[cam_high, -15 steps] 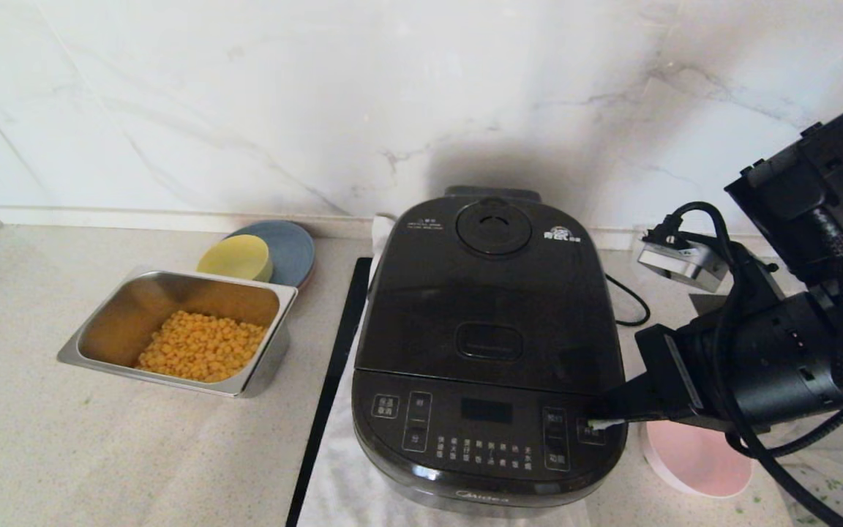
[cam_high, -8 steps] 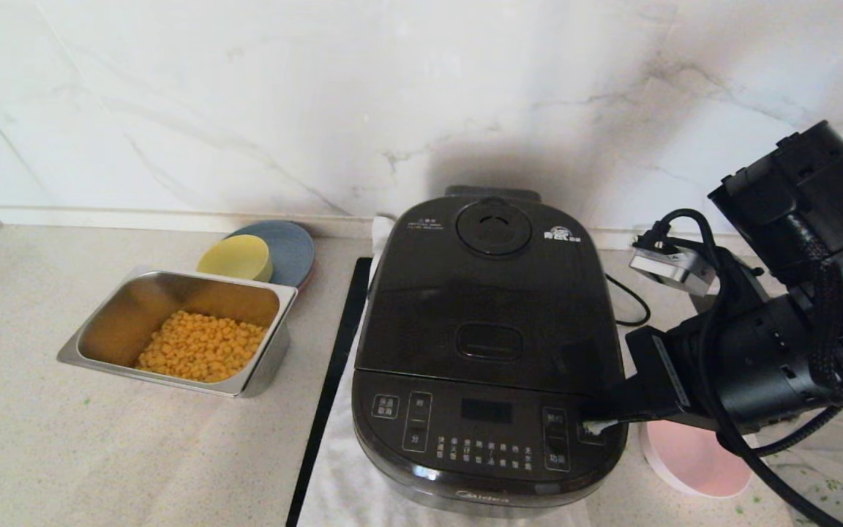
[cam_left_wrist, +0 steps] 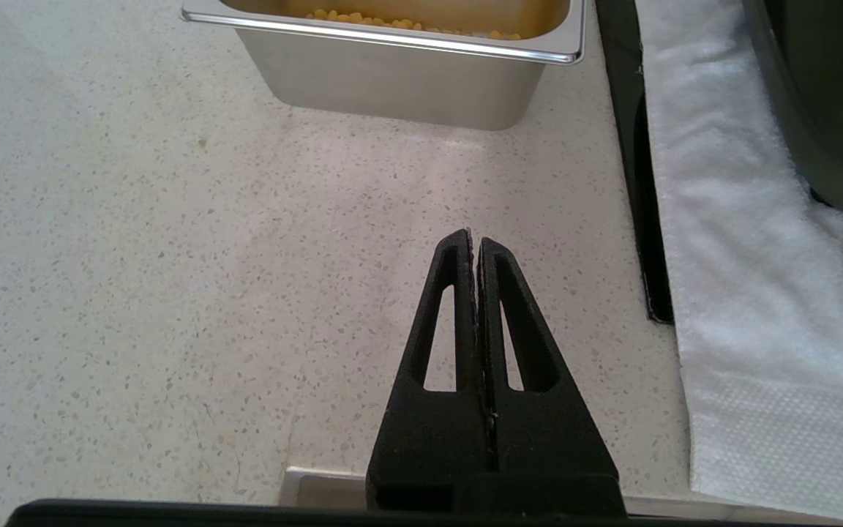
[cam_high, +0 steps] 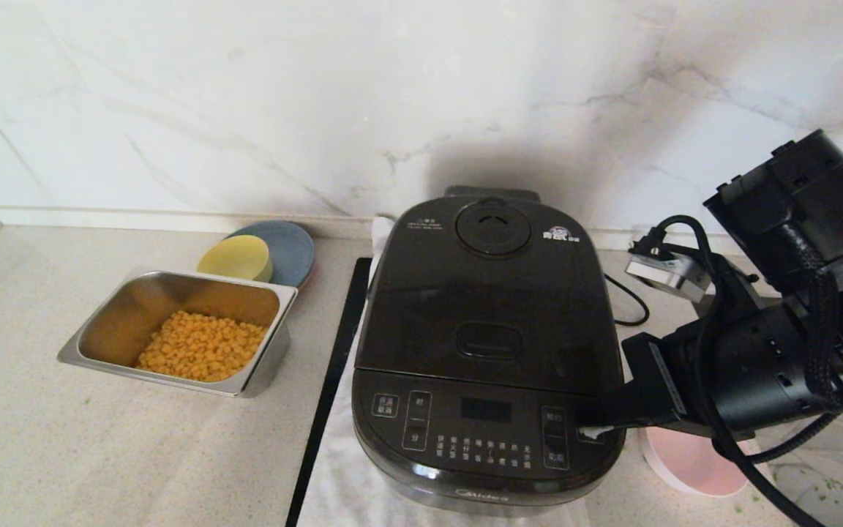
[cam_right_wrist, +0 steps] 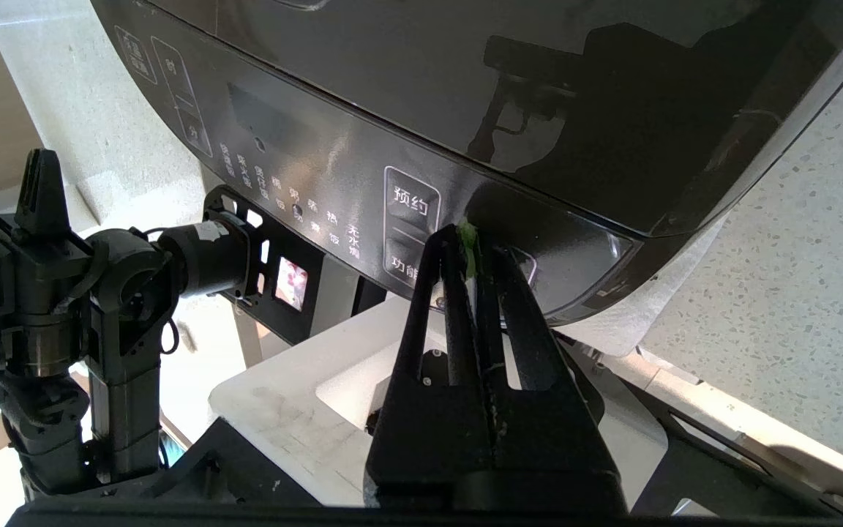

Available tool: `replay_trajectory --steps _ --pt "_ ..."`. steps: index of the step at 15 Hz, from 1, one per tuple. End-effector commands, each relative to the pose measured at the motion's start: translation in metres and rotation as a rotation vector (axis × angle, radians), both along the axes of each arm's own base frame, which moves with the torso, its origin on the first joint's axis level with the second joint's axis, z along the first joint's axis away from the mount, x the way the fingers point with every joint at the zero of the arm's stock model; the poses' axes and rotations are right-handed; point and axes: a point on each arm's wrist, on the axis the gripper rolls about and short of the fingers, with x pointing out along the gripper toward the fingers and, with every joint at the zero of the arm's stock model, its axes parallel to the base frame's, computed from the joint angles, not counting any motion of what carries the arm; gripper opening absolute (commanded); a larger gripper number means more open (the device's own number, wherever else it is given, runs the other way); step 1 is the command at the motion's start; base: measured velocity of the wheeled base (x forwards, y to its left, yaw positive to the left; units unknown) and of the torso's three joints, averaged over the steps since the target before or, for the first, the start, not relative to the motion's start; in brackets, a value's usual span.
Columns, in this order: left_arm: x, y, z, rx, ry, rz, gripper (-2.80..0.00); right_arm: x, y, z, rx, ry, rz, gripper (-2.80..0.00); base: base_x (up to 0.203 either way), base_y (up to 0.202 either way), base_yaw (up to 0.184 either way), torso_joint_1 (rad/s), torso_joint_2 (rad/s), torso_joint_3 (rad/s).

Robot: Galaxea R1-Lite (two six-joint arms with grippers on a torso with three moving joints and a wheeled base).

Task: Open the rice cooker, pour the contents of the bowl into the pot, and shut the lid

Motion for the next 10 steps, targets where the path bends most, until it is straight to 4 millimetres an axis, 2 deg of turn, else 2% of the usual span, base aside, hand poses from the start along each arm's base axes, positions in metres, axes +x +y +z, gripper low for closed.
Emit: replay_trajectory --steps 1,10 --pt "0.0000 0.0000 -0.0001 -0.001 0.001 0.000 -2.80 -0.0007 -0.0004 -0.0023 -0.009 0.011 -0.004 -2.80 0.000 0.000 0.000 0.000 0.00 0.000" --pt "0.0001 0.0000 -0.0001 0.001 0.002 0.000 -2.80 -0.0022 -0.0016 -0.0069 -0.019 0.027 -0.004 -2.80 0.000 0.000 0.000 0.000 0.00 0.000"
